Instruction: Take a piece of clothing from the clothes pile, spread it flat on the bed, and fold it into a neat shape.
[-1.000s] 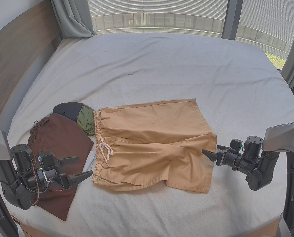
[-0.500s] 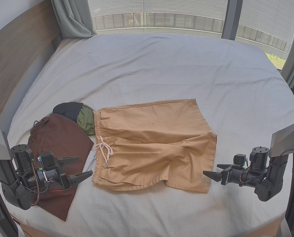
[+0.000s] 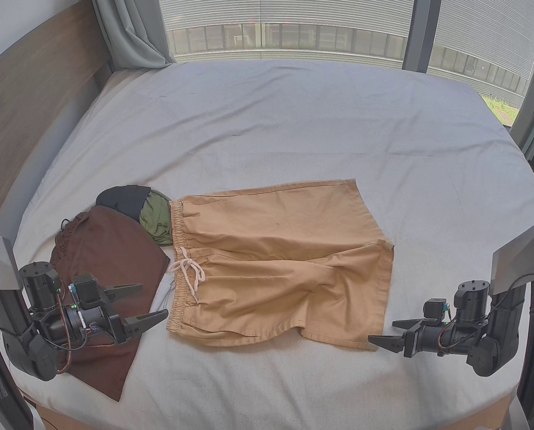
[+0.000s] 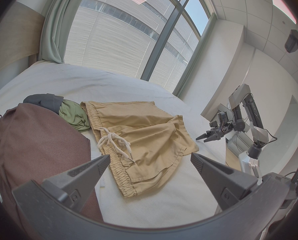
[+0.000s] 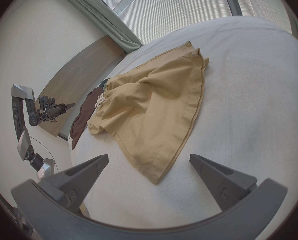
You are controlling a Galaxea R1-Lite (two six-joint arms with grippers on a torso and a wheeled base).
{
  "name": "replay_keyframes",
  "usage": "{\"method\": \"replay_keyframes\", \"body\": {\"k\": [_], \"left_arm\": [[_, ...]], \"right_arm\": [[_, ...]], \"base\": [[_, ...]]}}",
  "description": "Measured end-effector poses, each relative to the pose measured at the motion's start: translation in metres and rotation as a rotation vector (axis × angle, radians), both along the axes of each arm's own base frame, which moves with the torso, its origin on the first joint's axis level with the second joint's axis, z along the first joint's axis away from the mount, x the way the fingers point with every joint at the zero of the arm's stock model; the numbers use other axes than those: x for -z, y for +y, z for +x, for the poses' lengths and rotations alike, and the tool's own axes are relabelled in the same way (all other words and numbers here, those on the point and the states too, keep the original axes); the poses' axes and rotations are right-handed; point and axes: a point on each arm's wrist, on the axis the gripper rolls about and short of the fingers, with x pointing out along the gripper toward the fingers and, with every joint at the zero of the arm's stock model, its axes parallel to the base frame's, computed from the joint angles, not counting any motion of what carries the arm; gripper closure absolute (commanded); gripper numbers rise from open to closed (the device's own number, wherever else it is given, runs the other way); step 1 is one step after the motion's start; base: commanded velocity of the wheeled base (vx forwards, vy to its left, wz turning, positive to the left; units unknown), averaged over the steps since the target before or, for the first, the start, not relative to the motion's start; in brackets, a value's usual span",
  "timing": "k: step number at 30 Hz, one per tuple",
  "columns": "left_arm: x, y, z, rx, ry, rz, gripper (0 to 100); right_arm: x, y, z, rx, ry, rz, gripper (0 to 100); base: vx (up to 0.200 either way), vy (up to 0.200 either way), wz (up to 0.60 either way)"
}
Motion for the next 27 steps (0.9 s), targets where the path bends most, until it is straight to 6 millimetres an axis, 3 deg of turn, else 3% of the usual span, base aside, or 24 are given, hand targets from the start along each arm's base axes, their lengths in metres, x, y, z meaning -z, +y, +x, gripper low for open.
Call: {"method": "replay_keyframes", "body": {"k": [27], "left_arm": [[0.000, 0.000, 0.000, 0.000, 0.000, 0.000, 0]], "right_arm": [[0.029, 0.023, 0.000, -0.047, 0.139, 0.049, 0]], "base": [[0.000, 0.000, 0.00]]}}
